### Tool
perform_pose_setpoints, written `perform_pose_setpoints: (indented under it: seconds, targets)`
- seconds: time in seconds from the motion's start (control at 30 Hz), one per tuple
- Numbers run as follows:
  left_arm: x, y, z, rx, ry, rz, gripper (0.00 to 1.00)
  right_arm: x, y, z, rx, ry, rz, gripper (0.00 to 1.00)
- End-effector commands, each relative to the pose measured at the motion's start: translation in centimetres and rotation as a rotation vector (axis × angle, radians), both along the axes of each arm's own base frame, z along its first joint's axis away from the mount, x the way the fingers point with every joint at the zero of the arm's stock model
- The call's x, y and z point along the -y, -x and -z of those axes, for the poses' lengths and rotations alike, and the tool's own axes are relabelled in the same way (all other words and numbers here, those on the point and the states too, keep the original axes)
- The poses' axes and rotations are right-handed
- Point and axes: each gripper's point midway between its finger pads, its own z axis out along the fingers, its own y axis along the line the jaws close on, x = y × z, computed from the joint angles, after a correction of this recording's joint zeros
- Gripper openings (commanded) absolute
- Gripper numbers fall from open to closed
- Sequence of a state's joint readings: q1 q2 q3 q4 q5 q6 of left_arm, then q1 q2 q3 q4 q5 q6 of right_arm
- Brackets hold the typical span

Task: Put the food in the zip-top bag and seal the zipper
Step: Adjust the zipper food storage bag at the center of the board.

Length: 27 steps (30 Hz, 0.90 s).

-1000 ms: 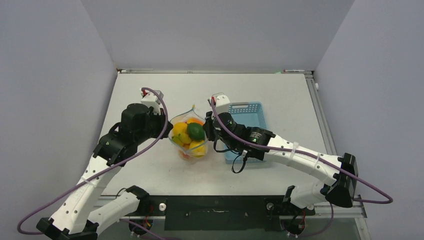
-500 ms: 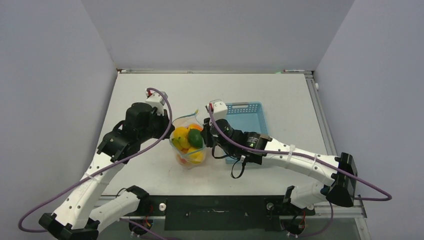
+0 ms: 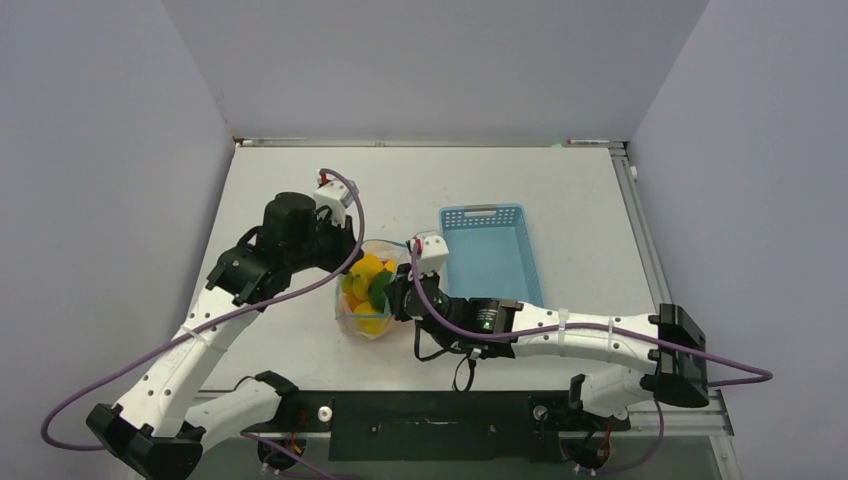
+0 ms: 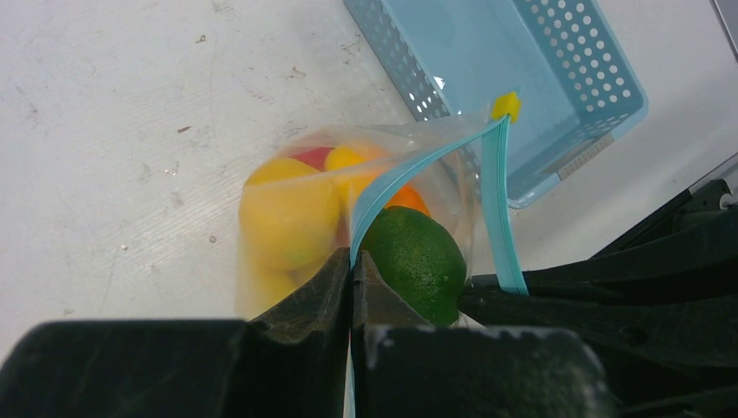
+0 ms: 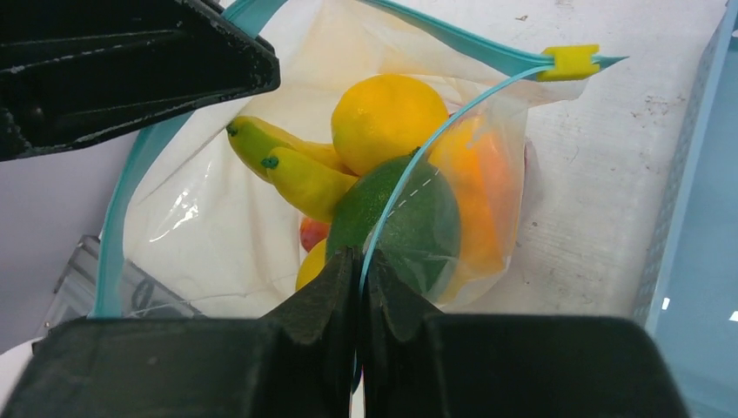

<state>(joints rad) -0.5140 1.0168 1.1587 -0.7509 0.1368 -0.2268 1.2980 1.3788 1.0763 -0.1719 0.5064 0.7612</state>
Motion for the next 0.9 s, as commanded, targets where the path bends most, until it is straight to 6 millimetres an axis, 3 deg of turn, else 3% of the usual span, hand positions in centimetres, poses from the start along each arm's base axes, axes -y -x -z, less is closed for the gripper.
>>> perform_pose_setpoints:
  seconds: [0.0, 0.17, 0.4, 0.67, 0.87]
  targets:
    - [2.4, 0.4, -2.6, 0.100, 0.054, 0.141, 0.00, -0.5, -1.1, -2.1, 0.034, -0.182, 0.141, 0.05]
    - [3.1, 1.5, -0.6, 0.088, 0.025, 0.207, 0.00, 0.1, -1.5, -1.7, 0.040, -0.216, 0.209, 0.06]
    - [2.9, 1.8, 1.7, 0.059, -0.027, 0.194, 0.00, 0.0, -1.5, -1.0, 0.031, -0.212, 0.217, 0.19]
    - [2.5, 1.5, 2.0, 0.060, -0.045, 0.170, 0.00, 0.8, -1.2, -1.2, 0.035, -0.201, 0.209, 0.39]
    - [2.4, 1.6, 1.9, 0.067, -0.042, 0.167, 0.00, 2.3, -1.0, -1.7, 0.056, -0.152, 0.203, 0.48]
